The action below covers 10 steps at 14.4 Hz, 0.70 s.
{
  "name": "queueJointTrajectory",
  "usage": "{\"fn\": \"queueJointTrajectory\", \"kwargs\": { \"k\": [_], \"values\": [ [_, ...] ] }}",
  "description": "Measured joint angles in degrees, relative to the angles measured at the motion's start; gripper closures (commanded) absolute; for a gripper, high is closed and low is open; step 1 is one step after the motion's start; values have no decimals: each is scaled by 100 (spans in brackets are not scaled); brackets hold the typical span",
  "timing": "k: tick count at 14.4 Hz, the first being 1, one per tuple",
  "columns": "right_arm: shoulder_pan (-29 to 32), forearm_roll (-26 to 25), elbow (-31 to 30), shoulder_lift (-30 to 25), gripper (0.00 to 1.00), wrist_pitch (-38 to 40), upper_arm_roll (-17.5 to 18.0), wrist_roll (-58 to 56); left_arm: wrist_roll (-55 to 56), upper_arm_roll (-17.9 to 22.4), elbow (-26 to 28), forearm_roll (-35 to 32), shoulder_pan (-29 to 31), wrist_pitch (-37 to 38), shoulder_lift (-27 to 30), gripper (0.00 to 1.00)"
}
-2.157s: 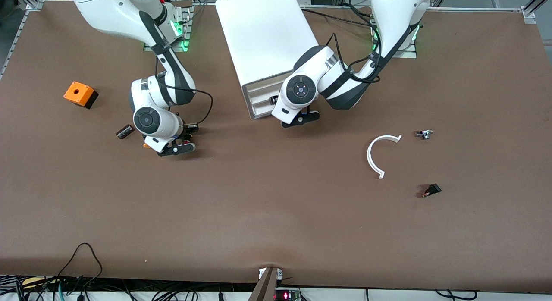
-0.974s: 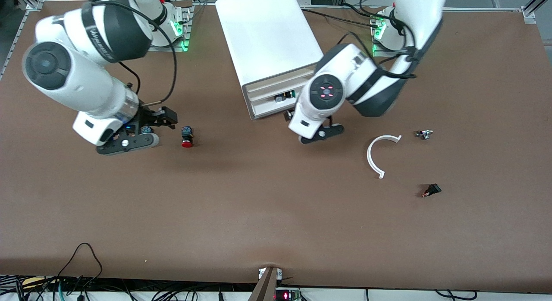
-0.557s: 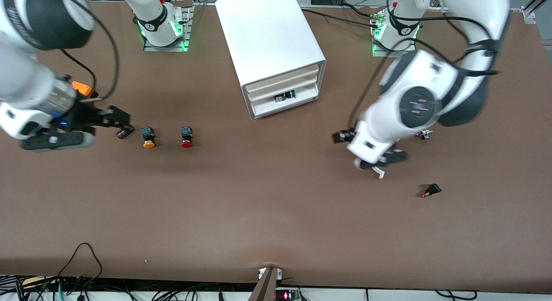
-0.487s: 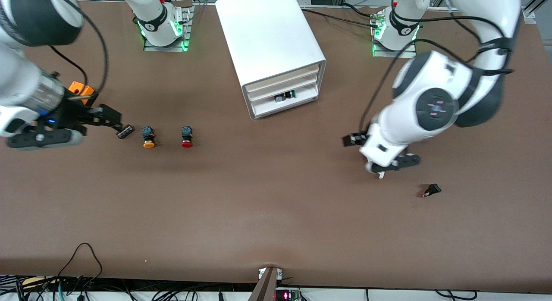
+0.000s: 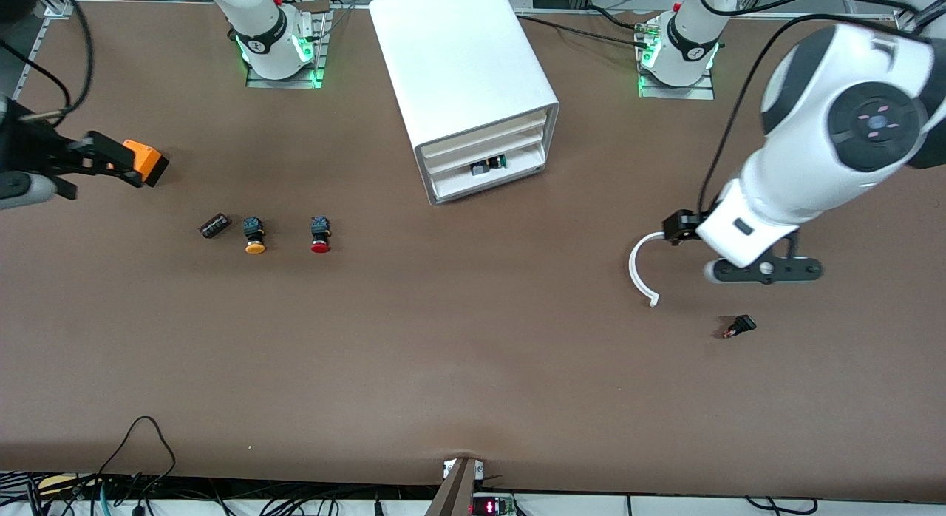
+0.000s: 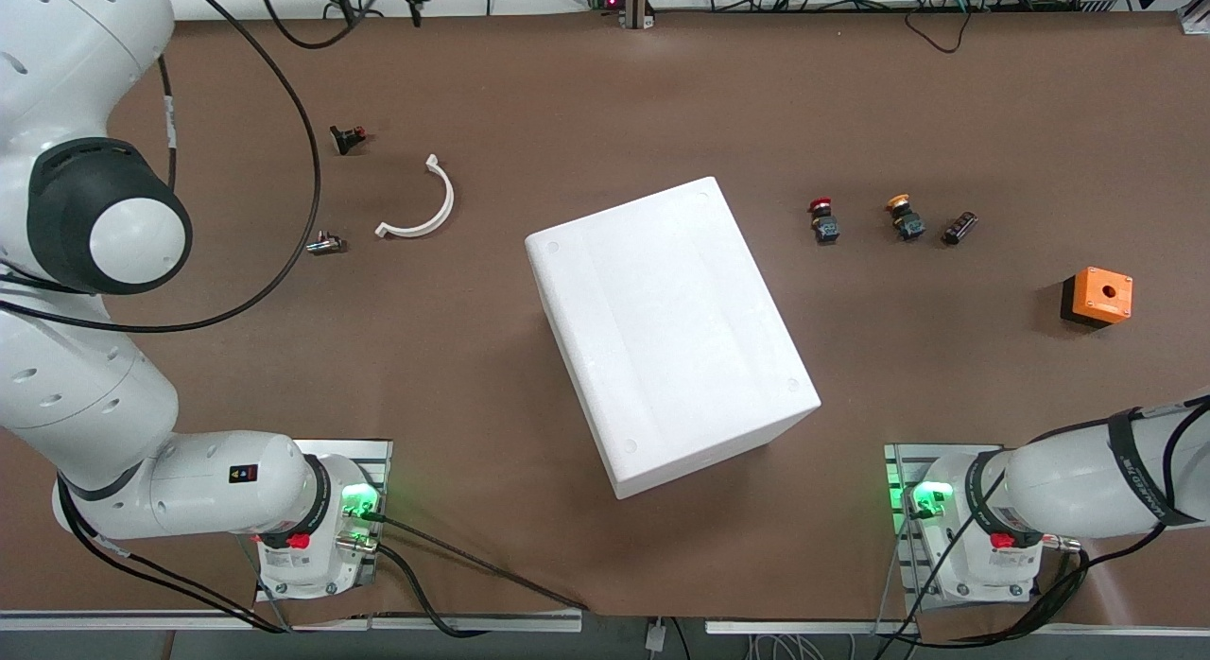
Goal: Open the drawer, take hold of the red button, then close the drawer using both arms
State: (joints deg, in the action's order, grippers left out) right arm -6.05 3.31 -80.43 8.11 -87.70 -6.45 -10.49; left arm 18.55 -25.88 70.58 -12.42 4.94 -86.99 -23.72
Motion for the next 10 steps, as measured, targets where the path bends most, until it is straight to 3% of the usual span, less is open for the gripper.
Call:
{"fn": "queueJointTrajectory", "kwargs": {
  "k": [3,5,8,10],
  "values": [
    [80,-1,1,38,0,12,-191,-358,-881,1148,260,636,-297,16,478,0],
    [197,-1,1,55,0,14,-234,-580,-1396,1851,830,956,-532,-214,979,0],
    [256,-156,1,55,0,71,-235,-904,-1672,2515,2038,1159,-804,-882,1854,0],
    [252,-279,2,54,0,72,-216,-987,-1685,2680,2762,1172,-866,-1055,2361,0]
  ]
}}
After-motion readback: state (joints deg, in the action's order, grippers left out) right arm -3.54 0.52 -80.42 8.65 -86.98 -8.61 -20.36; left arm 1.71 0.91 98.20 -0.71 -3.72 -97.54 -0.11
